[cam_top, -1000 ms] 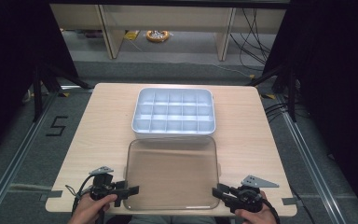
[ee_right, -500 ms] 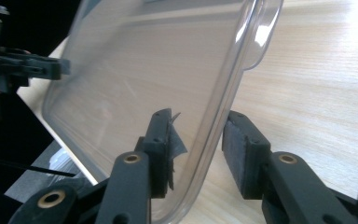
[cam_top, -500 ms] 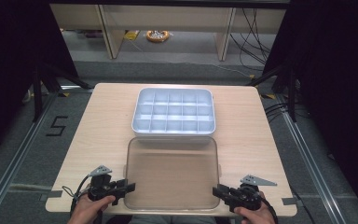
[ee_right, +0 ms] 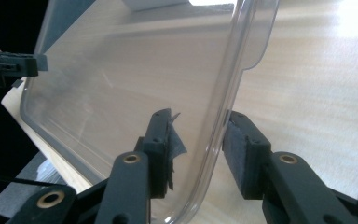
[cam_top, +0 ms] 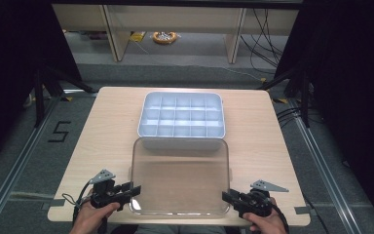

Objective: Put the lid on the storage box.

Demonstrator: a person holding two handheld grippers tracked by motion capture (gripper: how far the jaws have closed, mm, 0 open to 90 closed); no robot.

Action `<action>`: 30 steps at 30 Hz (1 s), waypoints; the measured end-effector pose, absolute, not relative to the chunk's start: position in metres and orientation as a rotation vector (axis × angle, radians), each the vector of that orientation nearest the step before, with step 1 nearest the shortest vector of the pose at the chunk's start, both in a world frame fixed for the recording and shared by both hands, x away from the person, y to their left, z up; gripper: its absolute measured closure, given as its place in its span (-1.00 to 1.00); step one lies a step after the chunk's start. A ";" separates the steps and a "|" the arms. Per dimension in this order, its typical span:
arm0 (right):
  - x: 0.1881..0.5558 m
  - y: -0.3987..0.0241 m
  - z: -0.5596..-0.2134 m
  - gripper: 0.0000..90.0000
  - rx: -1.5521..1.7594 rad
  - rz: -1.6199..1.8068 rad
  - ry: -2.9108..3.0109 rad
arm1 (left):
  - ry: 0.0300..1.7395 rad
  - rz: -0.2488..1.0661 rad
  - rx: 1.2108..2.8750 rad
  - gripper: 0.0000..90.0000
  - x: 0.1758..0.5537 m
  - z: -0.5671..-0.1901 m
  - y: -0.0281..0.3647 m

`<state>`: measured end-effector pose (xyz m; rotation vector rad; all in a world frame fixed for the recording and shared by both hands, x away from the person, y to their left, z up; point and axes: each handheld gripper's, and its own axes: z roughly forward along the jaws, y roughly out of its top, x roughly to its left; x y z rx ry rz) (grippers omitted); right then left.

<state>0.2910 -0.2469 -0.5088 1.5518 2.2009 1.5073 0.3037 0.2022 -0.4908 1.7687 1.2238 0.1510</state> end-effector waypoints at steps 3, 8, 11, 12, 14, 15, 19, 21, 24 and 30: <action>0.294 -0.247 -0.503 0.42 1.541 1.539 2.196 | 1.219 0.160 1.756 0.27 0.310 -0.484 0.204; 0.308 -0.246 -0.494 0.41 1.523 1.541 2.157 | 1.212 0.184 1.753 0.26 0.325 -0.475 0.201; 0.319 -0.244 -0.489 0.38 1.527 1.541 2.134 | 1.213 0.197 1.743 0.26 0.331 -0.472 0.199; 0.322 -0.244 -0.488 0.38 1.520 1.542 2.124 | 1.211 0.190 1.746 0.26 0.338 -0.469 0.200; 0.328 -0.244 -0.484 0.37 1.527 1.546 2.108 | 1.214 0.195 1.734 0.26 0.341 -0.468 0.199; 0.331 -0.243 -0.482 0.36 1.519 1.542 2.102 | 1.226 0.179 1.730 0.26 0.344 -0.466 0.200; 0.338 -0.241 -0.475 0.35 1.518 1.552 2.089 | 1.248 0.171 1.698 0.26 0.354 -0.463 0.200; 0.343 -0.240 -0.473 0.35 1.505 1.552 2.079 | 1.244 0.175 1.696 0.27 0.356 -0.462 0.201; 0.347 -0.237 -0.470 0.35 1.554 1.562 2.072 | 1.251 0.181 1.679 0.28 0.362 -0.458 0.201; 0.367 -0.238 -0.460 0.34 1.512 1.547 2.052 | 1.253 0.215 1.663 0.28 0.384 -0.444 0.198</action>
